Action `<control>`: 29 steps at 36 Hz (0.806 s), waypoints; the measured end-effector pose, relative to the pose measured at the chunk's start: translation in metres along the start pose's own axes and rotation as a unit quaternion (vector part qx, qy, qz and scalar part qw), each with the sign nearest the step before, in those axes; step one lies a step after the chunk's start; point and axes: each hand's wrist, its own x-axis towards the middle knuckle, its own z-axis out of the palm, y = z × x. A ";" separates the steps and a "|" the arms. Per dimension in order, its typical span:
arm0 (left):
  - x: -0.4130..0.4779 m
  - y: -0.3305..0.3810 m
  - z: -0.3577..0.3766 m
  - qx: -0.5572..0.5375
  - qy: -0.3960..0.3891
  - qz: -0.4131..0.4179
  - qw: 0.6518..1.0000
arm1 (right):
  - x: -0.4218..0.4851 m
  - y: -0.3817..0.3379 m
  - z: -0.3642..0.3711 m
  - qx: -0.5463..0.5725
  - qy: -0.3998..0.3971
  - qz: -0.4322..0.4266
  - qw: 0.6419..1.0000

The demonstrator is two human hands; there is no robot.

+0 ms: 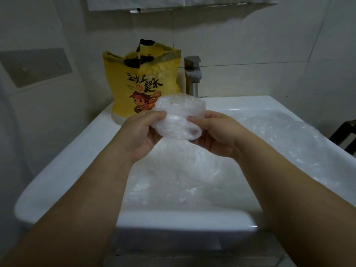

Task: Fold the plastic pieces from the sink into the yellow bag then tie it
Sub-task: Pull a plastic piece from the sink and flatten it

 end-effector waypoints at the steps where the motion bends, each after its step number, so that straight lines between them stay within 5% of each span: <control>1: -0.001 0.001 -0.001 -0.001 -0.002 -0.005 1.000 | 0.000 -0.001 -0.002 -0.001 -0.008 0.001 1.000; 18: -0.010 0.004 -0.003 0.090 -0.118 -0.057 0.987 | -0.007 -0.013 -0.014 0.025 -0.067 -0.010 0.997; 25: -0.008 0.004 -0.001 0.091 -0.062 -0.012 0.994 | -0.007 -0.017 -0.018 0.005 -0.003 -0.010 1.000; 29: -0.006 0.001 -0.002 0.129 -0.038 0.019 0.991 | -0.011 -0.019 -0.013 -0.009 -0.041 -0.007 0.999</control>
